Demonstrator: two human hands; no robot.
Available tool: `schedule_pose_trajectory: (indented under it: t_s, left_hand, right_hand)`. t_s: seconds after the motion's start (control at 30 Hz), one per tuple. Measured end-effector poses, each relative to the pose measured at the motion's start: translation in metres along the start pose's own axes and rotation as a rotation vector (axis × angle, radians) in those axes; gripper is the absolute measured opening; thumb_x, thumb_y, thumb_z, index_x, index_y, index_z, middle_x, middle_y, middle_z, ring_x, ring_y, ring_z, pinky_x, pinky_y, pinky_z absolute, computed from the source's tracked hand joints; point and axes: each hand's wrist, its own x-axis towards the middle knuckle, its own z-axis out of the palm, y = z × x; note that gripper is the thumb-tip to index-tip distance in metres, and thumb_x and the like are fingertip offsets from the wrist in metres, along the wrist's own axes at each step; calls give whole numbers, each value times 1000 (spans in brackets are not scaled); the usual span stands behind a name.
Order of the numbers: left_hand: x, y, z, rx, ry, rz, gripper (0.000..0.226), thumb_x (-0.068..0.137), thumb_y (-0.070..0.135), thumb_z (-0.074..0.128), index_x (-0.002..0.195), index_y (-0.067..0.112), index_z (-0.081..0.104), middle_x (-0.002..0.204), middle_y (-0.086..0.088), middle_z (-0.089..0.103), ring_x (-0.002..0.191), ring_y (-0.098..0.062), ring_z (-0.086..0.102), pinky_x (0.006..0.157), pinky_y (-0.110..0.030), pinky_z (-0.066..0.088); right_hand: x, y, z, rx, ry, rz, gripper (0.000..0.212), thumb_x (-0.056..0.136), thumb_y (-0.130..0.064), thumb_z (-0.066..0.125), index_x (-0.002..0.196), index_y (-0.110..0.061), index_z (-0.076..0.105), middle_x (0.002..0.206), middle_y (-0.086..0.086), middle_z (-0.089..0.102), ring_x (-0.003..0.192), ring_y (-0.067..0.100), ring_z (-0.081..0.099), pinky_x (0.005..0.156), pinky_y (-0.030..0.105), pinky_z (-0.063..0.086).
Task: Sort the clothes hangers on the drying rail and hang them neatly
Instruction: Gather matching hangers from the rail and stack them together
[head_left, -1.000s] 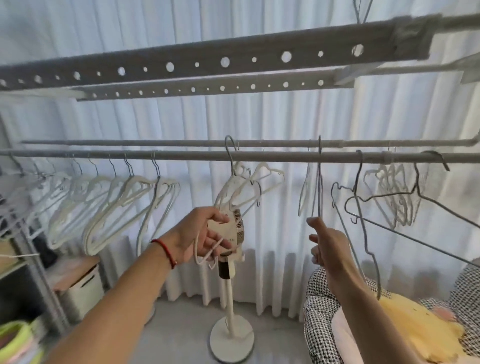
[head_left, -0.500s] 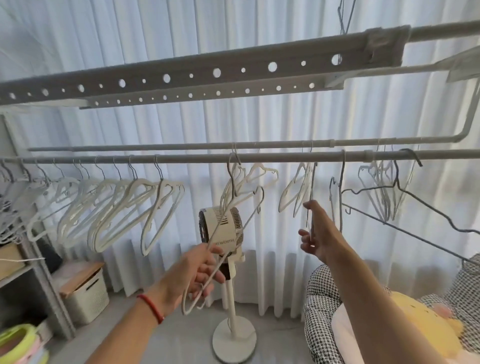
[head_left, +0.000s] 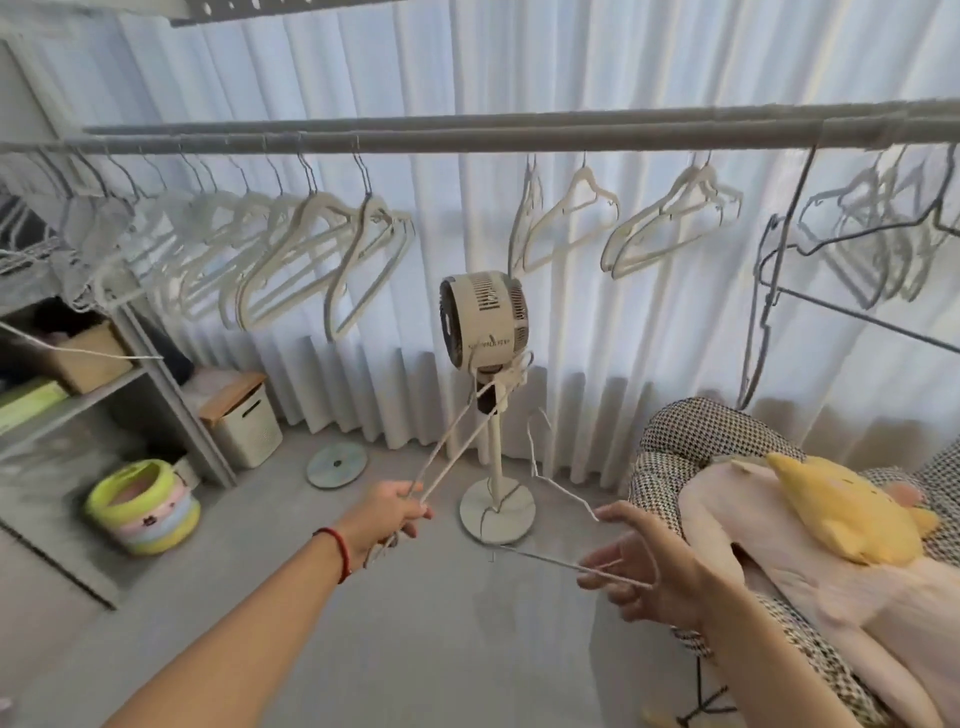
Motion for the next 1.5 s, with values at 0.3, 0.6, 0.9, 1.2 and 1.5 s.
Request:
schedule_pose_trajectory:
  t_s: [0.3, 0.6, 0.9, 1.2, 1.5]
  left_hand:
    - [-29, -143, -146, 104, -113, -52, 22, 97, 26, 64, 113, 12, 68, 118, -2, 69, 101, -17, 68, 89, -38, 49]
    - [-128, -259, -330, -687, -490, -319, 44, 77, -6, 64, 120, -8, 63, 99, -21, 54, 61, -23, 49, 64, -42, 53]
    - [-167, -322, -415, -954, -742, -129, 56, 104, 19, 21, 152, -10, 17, 122, -21, 49, 74, -23, 54, 96, -49, 37]
    - [-135, -291, -455, -1043, -629, -147, 57, 89, -1, 29, 145, -6, 32, 94, -13, 47, 60, -19, 40, 82, -46, 42]
    - [-87, -261, -528, -1040, -308, -103, 62, 73, -3, 52, 135, -9, 51, 85, -15, 44, 56, -19, 26, 69, -42, 41]
  right_hand:
    - [48, 14, 99, -240, -591, 118, 90, 88, -58, 47, 145, 11, 45, 115, 24, 63, 60, 14, 52, 53, 25, 38]
    - [132, -5, 278, -519, -510, 27, 33, 100, -28, 60, 109, 1, 72, 117, 36, 67, 94, 44, 71, 72, 40, 58]
    - [216, -22, 423, -592, 127, -625, 28, 102, -19, 61, 84, -16, 82, 60, 5, 63, 56, 16, 52, 54, 23, 48]
    - [314, -62, 517, -364, 599, -439, 57, 82, -23, 74, 132, -5, 54, 127, 24, 60, 110, 40, 64, 98, 50, 54]
    - [362, -80, 625, -49, 265, -179, 63, 95, -39, 63, 141, -4, 39, 142, 23, 45, 120, 43, 54, 100, 55, 50]
